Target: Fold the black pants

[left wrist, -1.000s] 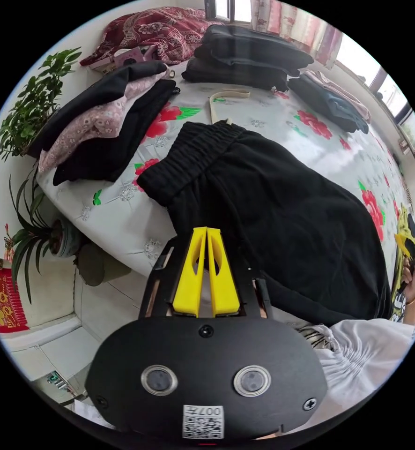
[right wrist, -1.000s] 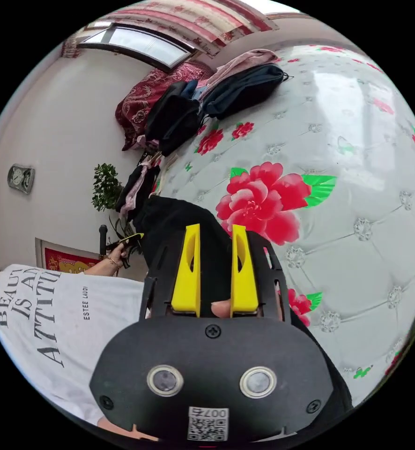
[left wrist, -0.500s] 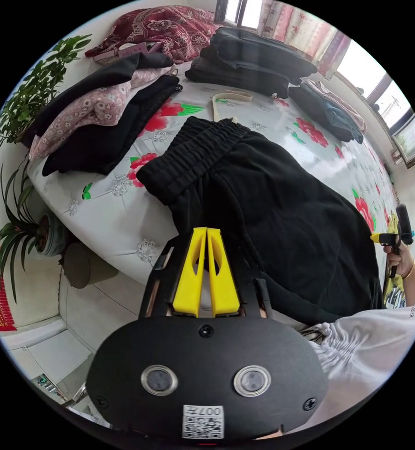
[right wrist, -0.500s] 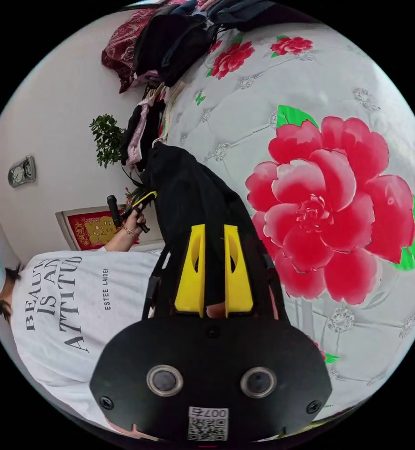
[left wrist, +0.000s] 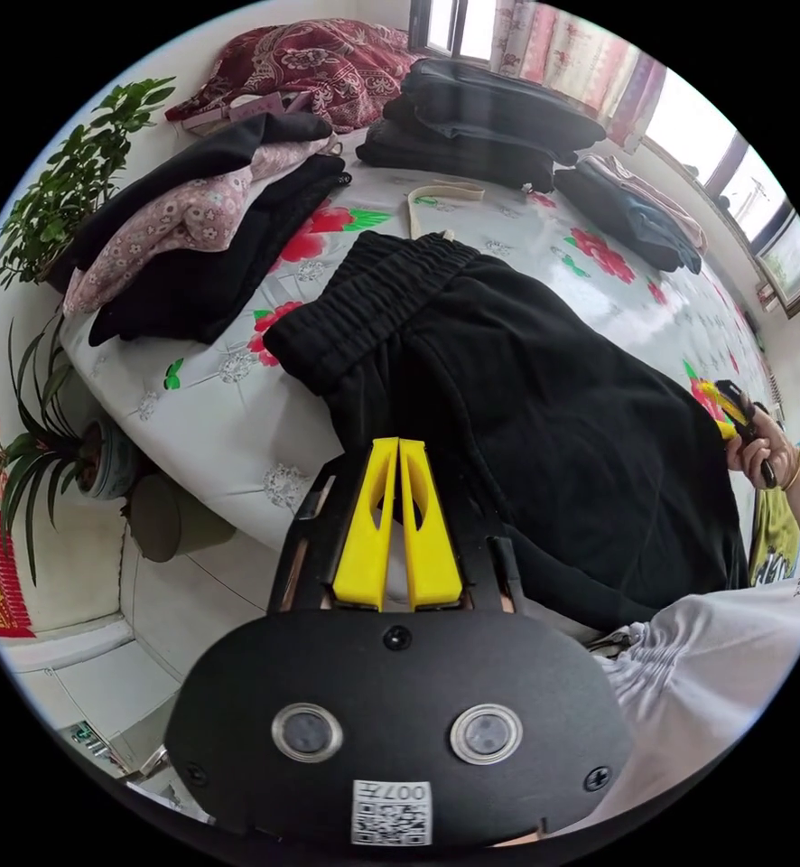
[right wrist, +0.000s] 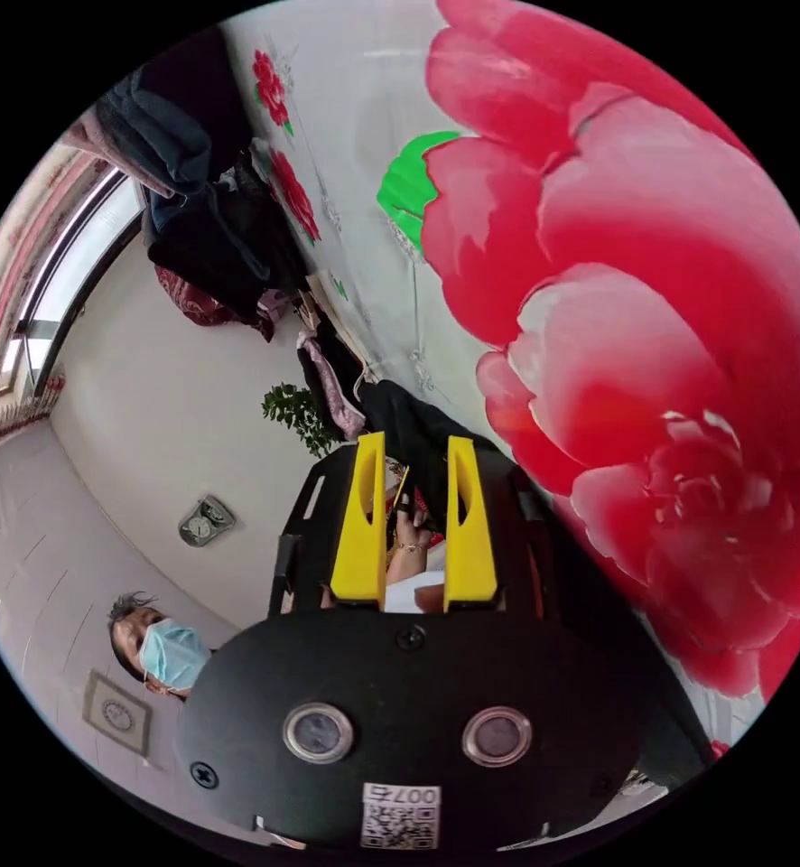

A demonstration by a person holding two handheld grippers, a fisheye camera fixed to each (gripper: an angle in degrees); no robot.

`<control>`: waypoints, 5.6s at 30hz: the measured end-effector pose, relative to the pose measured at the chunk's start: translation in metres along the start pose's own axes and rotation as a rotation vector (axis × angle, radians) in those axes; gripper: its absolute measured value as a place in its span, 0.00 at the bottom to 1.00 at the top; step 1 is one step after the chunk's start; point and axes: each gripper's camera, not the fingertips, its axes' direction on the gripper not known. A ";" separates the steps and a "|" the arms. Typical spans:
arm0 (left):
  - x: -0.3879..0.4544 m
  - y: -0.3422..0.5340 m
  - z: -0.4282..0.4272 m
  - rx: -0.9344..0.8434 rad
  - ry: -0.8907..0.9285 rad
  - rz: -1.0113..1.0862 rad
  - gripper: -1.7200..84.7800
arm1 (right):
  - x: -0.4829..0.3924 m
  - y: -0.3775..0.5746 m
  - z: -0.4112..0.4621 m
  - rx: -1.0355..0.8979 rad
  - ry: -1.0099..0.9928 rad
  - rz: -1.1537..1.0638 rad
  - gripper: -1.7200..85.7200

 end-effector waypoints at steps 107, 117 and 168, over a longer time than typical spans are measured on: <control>0.172 0.080 -0.002 -0.037 0.750 1.095 0.12 | 0.174 0.686 -0.093 1.591 -0.159 -0.112 0.02; -0.015 0.001 -0.014 0.074 0.768 0.555 0.10 | -0.161 0.551 0.090 0.843 0.759 -1.058 0.02; 0.126 -0.416 -0.096 0.238 0.988 0.519 0.10 | -0.460 0.170 -0.075 0.814 0.404 -0.971 0.06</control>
